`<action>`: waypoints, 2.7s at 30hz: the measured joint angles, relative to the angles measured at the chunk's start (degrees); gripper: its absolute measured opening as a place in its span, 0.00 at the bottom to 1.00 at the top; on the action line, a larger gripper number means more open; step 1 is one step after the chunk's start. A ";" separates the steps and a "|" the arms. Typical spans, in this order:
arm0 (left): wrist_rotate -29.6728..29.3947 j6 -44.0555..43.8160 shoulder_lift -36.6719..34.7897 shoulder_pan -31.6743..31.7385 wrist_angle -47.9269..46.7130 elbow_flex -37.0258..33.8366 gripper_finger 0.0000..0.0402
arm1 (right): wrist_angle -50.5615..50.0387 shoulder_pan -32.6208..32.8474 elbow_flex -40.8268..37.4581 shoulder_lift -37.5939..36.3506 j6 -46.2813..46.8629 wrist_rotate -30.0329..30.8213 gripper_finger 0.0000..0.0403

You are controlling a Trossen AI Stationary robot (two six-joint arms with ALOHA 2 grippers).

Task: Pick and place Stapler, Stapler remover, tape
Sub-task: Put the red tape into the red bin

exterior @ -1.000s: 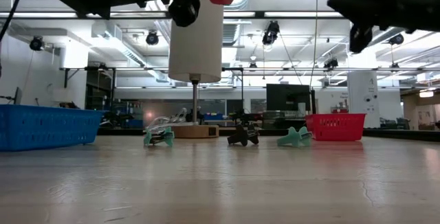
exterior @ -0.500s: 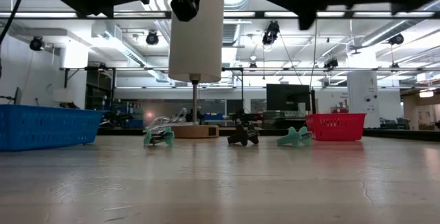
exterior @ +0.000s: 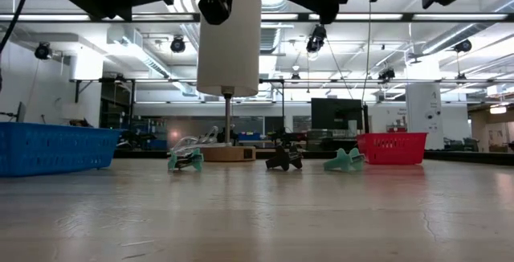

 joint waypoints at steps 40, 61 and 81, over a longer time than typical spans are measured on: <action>-1.97 -1.01 -0.04 -0.02 -3.12 -0.15 0.39 | -6.33 -0.13 3.01 -0.03 -2.93 3.56 0.10; -5.32 -2.76 -0.04 0.04 -9.13 -0.15 0.43 | -52.94 -1.15 4.48 -17.84 17.93 21.53 0.10; -2.87 -9.73 -0.04 -1.92 -17.09 -0.15 0.43 | -87.99 -17.44 4.69 -11.05 40.03 25.42 0.10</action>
